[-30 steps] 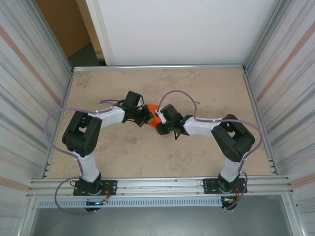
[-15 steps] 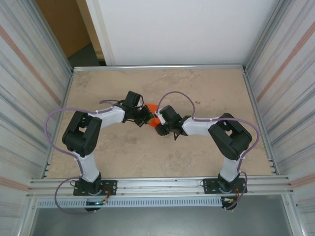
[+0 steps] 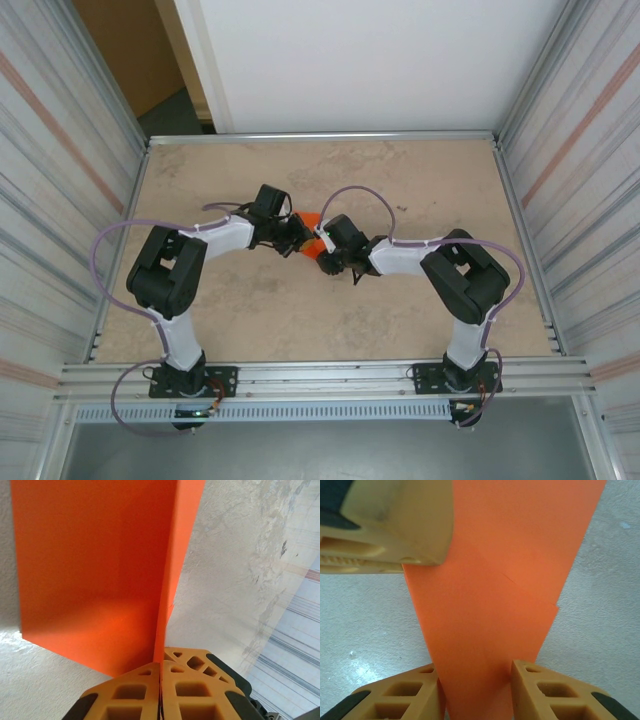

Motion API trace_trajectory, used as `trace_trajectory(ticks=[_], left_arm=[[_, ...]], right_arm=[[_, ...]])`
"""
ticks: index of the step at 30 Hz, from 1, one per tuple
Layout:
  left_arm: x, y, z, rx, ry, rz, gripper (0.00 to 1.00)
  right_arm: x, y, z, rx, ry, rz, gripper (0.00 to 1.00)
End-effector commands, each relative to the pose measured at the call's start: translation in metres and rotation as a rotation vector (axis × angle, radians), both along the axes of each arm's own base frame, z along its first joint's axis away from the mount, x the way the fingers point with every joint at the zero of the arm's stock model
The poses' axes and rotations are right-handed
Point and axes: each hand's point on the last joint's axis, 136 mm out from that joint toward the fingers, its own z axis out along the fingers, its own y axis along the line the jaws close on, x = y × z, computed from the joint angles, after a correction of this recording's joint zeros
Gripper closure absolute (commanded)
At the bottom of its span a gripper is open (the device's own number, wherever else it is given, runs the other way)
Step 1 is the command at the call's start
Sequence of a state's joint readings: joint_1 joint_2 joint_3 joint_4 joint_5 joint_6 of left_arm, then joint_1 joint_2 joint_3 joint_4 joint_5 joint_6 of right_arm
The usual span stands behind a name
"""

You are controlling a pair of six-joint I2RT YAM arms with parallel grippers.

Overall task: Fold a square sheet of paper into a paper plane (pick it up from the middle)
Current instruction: Fourth fold the wing at the center of the table.

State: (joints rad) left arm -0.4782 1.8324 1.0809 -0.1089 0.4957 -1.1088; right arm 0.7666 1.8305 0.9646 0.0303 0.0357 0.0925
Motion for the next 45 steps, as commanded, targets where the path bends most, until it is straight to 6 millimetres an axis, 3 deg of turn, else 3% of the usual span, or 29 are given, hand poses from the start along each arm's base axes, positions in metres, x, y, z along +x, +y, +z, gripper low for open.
trace_trajectory(ticks=[1,12,24,32,38,45], left_arm=[[-0.002,-0.003,-0.001,0.004,0.029,0.005,0.91],[-0.006,-0.004,-0.008,0.011,0.048,0.002,0.92],[-0.003,0.0,-0.002,0.01,0.039,0.013,0.88],[0.007,0.033,0.015,0.022,-0.003,0.068,0.72],[0.01,0.059,0.026,0.017,-0.044,0.117,0.67],[0.005,0.065,0.032,-0.018,-0.107,0.143,0.66]], right_arm=[[0.006,0.004,0.004,-0.012,-0.035,0.004,0.64],[0.009,0.006,0.009,-0.006,-0.049,-0.001,0.64],[0.002,0.003,0.001,-0.014,-0.026,0.014,0.74],[-0.008,0.003,-0.007,0.029,0.055,0.029,0.82],[-0.014,0.003,-0.009,0.111,0.163,0.022,0.84],[-0.024,0.003,-0.017,0.191,0.284,0.008,0.85]])
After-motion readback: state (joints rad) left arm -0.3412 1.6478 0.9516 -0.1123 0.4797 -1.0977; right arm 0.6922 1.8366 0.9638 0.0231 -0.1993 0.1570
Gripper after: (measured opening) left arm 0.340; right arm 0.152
